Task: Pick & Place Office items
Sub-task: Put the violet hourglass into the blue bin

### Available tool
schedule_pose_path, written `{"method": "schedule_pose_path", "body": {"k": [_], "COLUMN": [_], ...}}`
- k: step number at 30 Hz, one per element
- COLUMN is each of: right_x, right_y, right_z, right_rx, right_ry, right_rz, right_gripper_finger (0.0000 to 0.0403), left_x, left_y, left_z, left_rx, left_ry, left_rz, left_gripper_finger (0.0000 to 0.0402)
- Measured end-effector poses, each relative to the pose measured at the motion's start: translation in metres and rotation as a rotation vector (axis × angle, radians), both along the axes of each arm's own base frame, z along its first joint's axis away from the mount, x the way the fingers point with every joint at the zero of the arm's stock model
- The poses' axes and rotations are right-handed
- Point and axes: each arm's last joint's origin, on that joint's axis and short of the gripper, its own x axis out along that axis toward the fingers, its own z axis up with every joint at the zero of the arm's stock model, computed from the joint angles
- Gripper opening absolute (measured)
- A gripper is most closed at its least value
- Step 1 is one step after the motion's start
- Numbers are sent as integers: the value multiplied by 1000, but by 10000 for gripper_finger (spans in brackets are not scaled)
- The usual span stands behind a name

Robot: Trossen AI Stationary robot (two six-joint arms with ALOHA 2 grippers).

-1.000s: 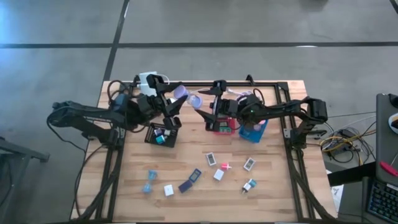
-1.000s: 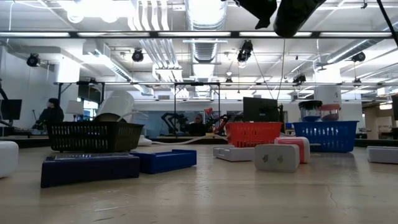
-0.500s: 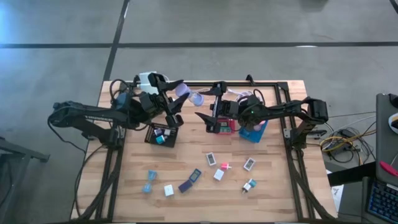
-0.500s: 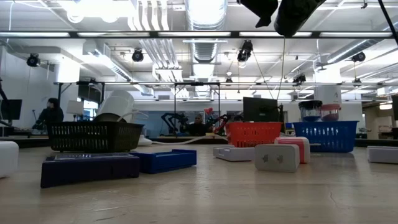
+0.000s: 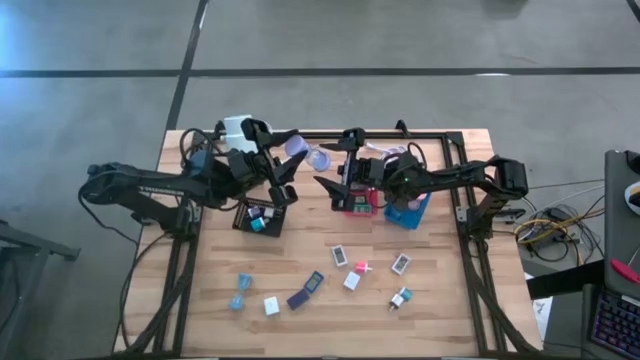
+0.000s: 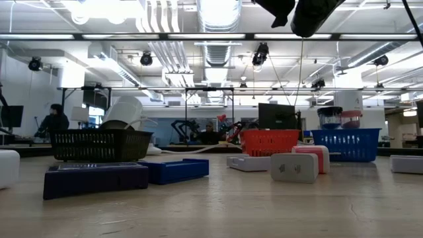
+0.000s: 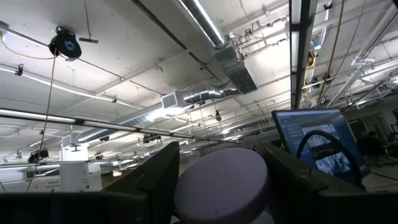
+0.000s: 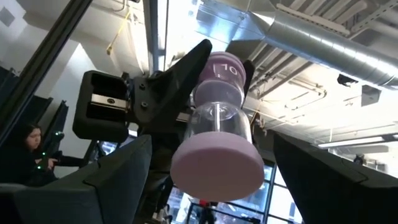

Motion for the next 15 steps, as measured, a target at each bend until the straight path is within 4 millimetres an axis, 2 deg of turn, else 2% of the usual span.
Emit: {"method": "schedule_pose_path", "body": {"k": [8,15], "right_x": [0,0], "right_y": [-2,-1], "right_z": [0,-1], "right_rx": [35,31], "right_ry": [-3,4], "right_rz": [-41,-40], "right_gripper_finger": [320,247], "left_x": [0,1], "left_y": [0,1], "left_z": [0,-1], "left_rx": [0,0], "left_ry": [-1,5], "left_rz": [1,1], "left_gripper_finger": [194,194]}}
